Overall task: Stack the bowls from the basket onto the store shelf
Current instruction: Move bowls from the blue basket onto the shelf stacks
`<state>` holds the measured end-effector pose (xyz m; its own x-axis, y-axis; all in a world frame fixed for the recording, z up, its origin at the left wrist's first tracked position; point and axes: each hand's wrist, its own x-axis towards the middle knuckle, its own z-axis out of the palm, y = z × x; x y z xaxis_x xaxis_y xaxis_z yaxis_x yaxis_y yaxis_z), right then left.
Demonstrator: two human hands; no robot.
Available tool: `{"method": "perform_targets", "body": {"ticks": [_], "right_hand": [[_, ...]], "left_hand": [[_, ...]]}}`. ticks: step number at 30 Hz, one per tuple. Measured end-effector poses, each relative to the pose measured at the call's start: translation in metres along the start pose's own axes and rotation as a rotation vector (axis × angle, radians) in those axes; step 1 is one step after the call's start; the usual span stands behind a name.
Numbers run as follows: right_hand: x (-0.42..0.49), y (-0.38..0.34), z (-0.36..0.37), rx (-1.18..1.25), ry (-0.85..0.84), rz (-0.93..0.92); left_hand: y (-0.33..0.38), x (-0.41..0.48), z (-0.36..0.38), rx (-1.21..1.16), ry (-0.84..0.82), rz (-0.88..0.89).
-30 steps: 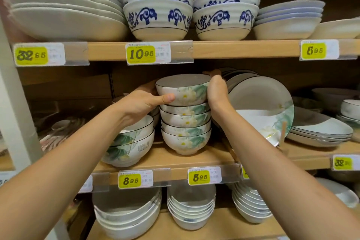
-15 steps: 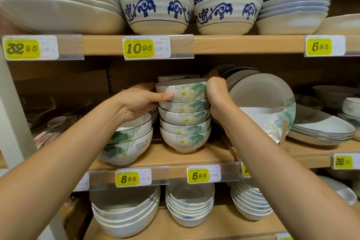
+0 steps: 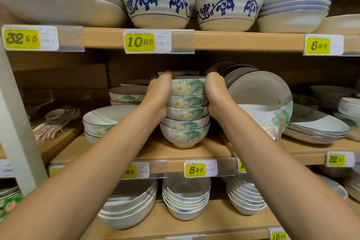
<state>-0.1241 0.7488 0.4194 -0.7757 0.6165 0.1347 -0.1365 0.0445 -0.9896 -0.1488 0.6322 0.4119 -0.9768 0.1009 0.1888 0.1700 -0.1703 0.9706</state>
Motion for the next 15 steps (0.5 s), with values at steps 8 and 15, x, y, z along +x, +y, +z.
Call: {"method": "perform_targets", "body": {"ticks": [8,15], "right_hand": [[-0.011,0.009,0.002,-0.018,0.032,-0.091],[-0.015,0.013,0.005,0.064,0.077,-0.04]], "left_hand": [[0.001,0.008,0.003,0.011,0.089,-0.018],[0.006,0.012,0.015,-0.017,0.125,-0.01]]}}
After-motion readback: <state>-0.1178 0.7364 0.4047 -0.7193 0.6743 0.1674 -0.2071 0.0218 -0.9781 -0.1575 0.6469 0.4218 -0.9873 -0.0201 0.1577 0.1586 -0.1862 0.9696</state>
